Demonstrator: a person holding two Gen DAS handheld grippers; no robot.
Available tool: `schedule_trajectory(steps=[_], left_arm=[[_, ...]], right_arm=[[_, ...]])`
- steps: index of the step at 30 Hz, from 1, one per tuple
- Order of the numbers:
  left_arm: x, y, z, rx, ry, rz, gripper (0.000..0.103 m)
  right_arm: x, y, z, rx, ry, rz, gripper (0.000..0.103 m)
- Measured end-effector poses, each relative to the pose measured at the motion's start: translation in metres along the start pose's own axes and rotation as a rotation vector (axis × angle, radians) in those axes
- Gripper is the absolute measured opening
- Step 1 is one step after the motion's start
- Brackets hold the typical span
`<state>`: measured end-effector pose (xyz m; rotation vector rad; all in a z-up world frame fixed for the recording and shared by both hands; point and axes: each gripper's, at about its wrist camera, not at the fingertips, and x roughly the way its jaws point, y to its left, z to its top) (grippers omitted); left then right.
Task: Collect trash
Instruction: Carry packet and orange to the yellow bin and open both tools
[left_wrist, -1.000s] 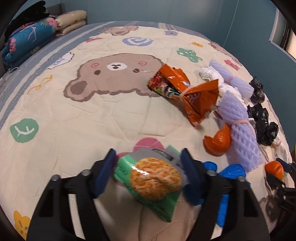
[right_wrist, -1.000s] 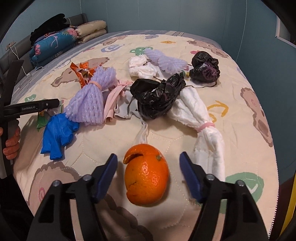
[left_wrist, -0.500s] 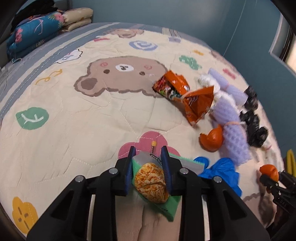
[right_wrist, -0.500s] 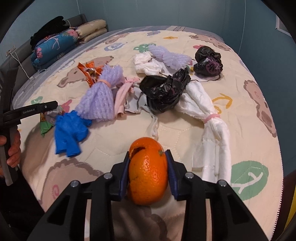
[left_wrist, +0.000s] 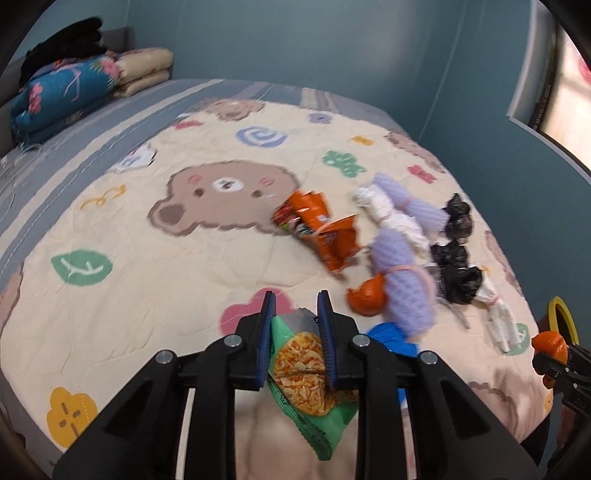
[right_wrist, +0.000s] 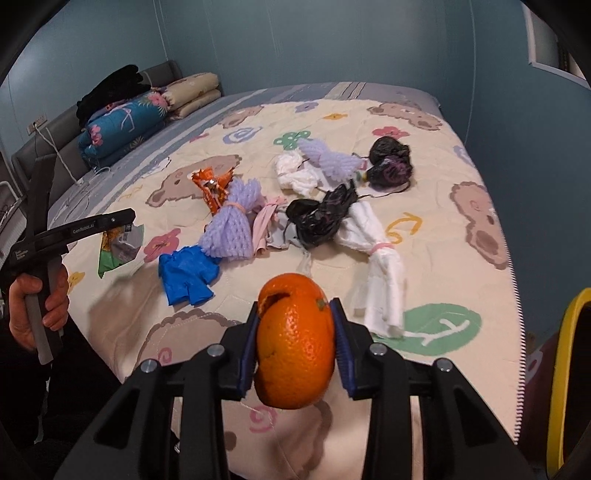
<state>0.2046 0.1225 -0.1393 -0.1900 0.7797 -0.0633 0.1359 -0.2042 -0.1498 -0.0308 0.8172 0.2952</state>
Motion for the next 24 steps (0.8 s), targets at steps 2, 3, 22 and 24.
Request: schedule_trajectory(steps=[2, 3, 22, 24], left_arm=[[-0.005, -0.014, 0.003, 0.02, -0.014, -0.015, 0.022], [-0.008, -0.022, 0.005, 0.029, -0.021, -0.027, 0.022], [-0.003, -0.215, 0.029, 0.286, -0.031, -0.297, 0.021], [0.0, -0.234, 0.029, 0.309, -0.025, -0.327, 0.021]], right_arm=[[-0.011, -0.009, -0.002, 0.018, -0.018, -0.017, 0.034], [-0.016, -0.012, -0.004, 0.025, -0.025, -0.021, 0.034], [-0.102, -0.126, -0.023, 0.231, -0.122, -0.201, 0.034], [-0.109, -0.138, -0.025, 0.253, -0.128, -0.218, 0.034]])
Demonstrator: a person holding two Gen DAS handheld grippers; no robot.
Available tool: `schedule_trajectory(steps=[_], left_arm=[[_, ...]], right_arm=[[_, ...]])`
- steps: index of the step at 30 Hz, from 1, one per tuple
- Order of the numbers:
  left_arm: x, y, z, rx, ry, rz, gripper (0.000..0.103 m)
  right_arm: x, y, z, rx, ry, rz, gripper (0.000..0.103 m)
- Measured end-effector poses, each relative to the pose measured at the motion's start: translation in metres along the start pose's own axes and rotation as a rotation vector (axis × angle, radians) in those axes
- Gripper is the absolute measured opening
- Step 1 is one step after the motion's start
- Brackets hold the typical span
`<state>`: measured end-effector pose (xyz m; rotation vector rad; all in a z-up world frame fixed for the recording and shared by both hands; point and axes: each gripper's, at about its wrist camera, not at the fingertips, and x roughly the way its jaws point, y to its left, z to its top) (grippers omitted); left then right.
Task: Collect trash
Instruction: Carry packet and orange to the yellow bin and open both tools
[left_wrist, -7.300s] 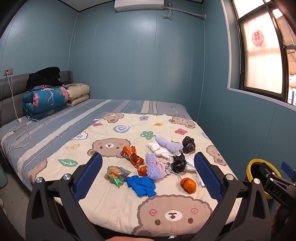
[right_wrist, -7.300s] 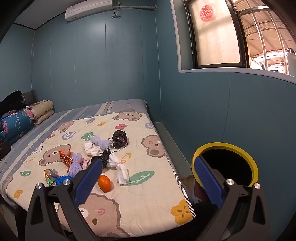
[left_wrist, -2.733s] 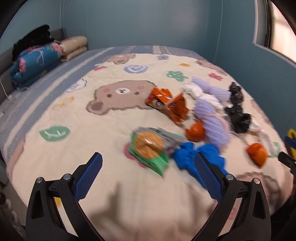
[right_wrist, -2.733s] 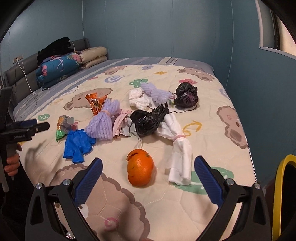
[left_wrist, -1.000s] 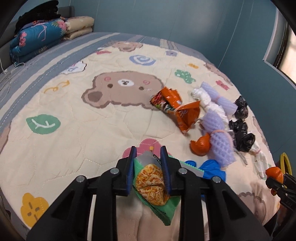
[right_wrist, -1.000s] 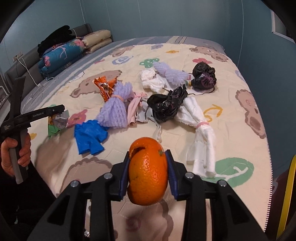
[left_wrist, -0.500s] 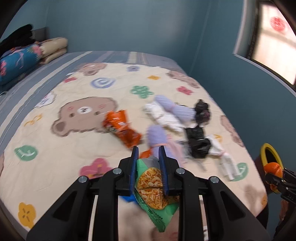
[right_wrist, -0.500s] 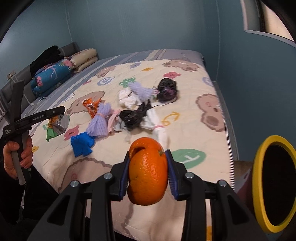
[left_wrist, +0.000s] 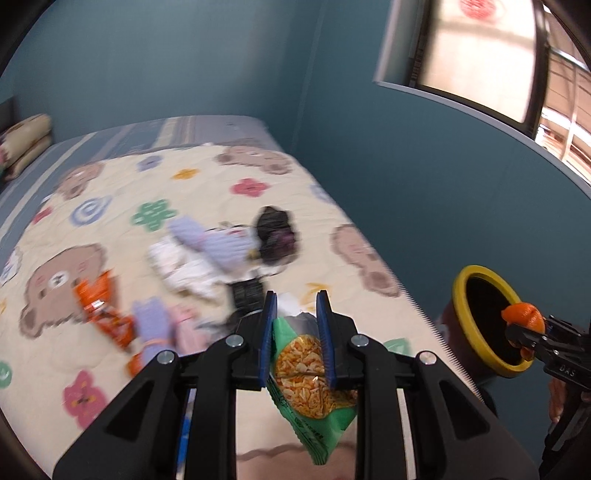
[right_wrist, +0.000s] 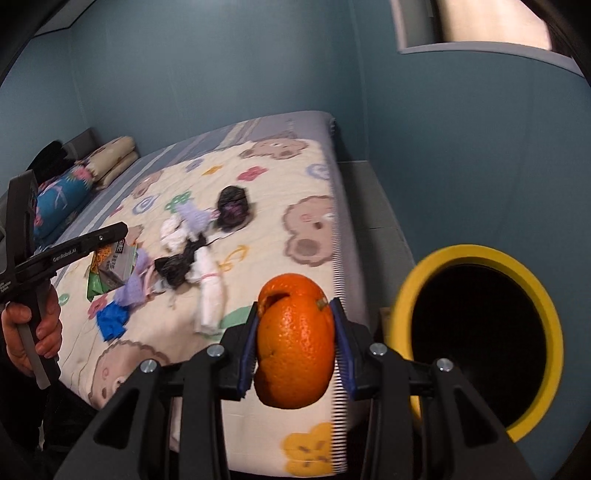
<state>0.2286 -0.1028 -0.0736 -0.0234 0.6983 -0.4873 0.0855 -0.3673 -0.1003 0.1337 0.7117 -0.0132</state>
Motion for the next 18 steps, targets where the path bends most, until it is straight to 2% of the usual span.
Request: schedule_trajectory(steps=[6, 18], left_arm=[[0.034, -0.062, 0.017, 0.074, 0.017, -0.11, 0.021], [0.092, -0.17, 0.028, 0.153, 0.048, -0.29, 0.021]], right_arm=[[-0.015, -0.046, 0.007, 0.074, -0.027, -0.058, 0.034], [-0.032, -0.128, 0.016, 0.233, -0.063, -0.152, 0.034]])
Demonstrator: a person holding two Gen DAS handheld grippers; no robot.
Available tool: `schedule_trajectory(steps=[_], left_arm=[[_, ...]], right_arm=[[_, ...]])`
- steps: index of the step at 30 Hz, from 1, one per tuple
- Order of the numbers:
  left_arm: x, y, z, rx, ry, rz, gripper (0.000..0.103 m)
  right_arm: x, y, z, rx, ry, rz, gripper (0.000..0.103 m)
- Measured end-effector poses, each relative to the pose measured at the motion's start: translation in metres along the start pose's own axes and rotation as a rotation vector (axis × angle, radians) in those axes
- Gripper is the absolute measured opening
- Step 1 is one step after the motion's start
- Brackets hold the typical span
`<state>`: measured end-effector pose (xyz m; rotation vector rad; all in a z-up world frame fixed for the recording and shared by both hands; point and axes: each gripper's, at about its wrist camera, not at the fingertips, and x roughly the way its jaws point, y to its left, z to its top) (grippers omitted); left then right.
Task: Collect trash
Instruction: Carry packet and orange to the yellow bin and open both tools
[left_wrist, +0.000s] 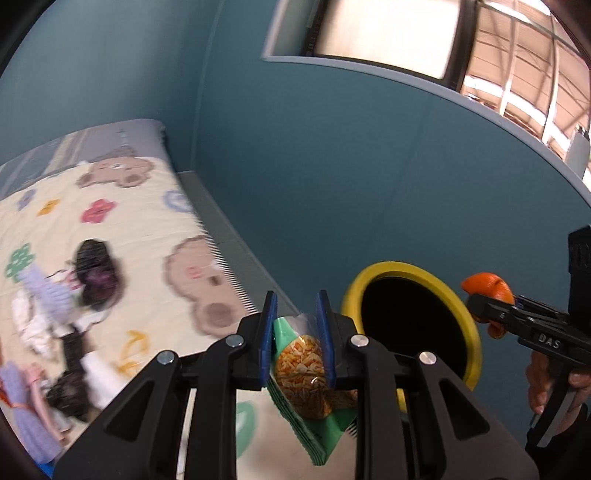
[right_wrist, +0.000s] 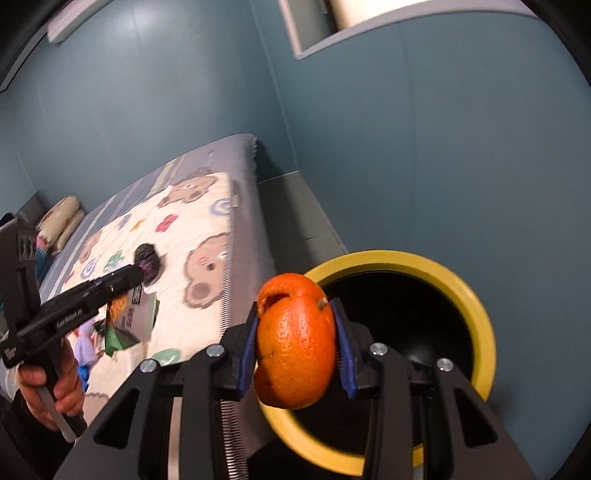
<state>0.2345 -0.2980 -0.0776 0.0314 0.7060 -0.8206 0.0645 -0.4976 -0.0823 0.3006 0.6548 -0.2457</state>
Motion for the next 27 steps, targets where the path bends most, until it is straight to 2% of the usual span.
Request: schedule_trajectory(steps=[10, 17, 21, 23, 25, 27], left_arm=[[0.068, -0.062, 0.008, 0.038, 0.045, -0.137, 0.021], [0.1, -0.08, 0.006, 0.014, 0.068, -0.178, 0.023], [0.109, -0.082, 0.006, -0.008, 0.054, -0.179, 0.046], [0.106, -0.085, 0.005, -0.018, 0.05, -0.182, 0.052], [0.106, -0.083, 0.006, -0.029, 0.044, -0.178, 0.059], [0.103, -0.08, 0.006, -0.036, 0.033, -0.174, 0.066]], right_arm=[[0.009, -0.049, 0.013, 0.082, -0.004, -0.018, 0.035], [0.017, -0.08, 0.015, 0.157, 0.004, -0.047, 0.036], [0.017, -0.087, 0.015, 0.172, -0.001, -0.057, 0.041], [0.015, -0.089, 0.014, 0.174, -0.007, -0.064, 0.042], [0.012, -0.091, 0.015, 0.183, -0.021, -0.063, 0.049], [0.007, -0.093, 0.015, 0.188, -0.029, -0.07, 0.051]])
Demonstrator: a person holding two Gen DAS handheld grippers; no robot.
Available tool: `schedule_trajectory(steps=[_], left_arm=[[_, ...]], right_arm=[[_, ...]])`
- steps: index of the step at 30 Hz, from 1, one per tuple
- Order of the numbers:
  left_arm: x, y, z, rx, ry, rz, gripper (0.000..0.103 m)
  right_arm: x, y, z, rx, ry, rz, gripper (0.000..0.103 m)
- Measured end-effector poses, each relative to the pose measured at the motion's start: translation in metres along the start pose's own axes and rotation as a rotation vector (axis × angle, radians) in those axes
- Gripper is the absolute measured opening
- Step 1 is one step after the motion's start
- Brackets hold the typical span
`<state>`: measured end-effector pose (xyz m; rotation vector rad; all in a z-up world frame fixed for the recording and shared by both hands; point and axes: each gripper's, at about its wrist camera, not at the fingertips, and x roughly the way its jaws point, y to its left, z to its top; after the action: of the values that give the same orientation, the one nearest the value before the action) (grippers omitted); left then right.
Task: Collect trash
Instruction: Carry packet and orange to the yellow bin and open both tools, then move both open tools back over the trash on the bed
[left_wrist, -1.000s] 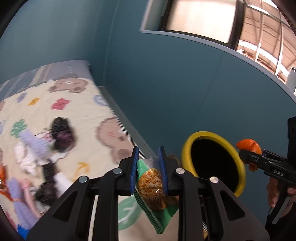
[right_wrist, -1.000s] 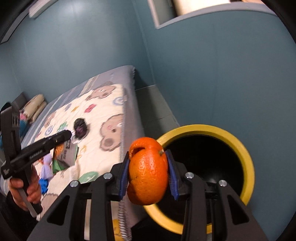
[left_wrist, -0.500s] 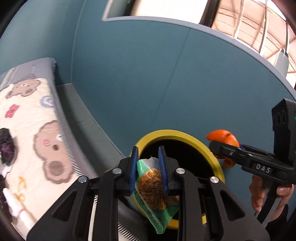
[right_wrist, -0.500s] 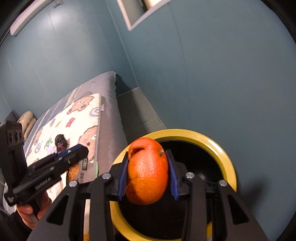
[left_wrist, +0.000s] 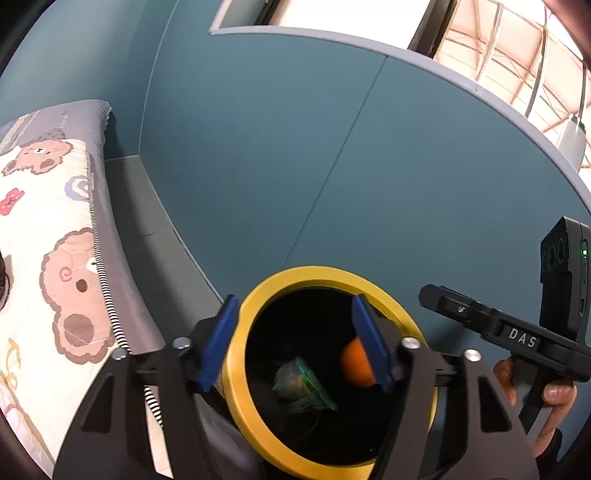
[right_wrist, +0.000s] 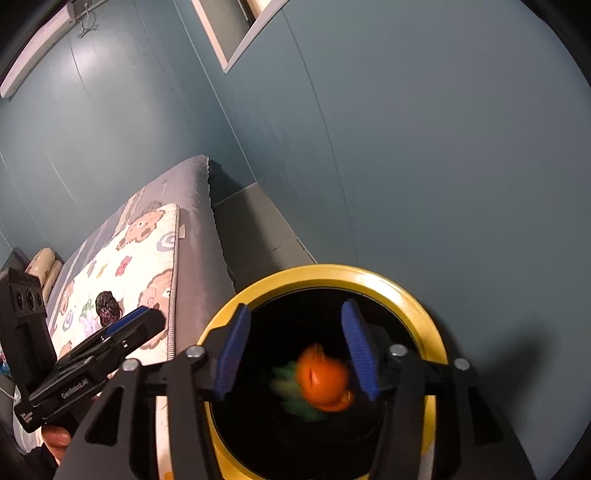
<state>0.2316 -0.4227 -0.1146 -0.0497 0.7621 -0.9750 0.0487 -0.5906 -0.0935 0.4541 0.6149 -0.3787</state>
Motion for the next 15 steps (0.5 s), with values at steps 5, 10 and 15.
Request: schedule_trajectory(steps=[5, 10, 15], left_arm=[[-0.016, 0.017, -0.003, -0.023, -0.031, 0.036, 0.082], [-0.044, 0.029, -0.007, -0.026, -0.06, 0.11, 0.092], [-0.093, 0.043, -0.021, -0.033, -0.103, 0.19, 0.095]], right_arm=[[-0.008, 0.0, -0.005, 0.005, -0.006, -0.018, 0.057], [-0.014, 0.016, -0.019, -0.032, -0.019, -0.045, 0.066], [-0.019, 0.037, -0.031, -0.077, -0.023, -0.044, 0.073]])
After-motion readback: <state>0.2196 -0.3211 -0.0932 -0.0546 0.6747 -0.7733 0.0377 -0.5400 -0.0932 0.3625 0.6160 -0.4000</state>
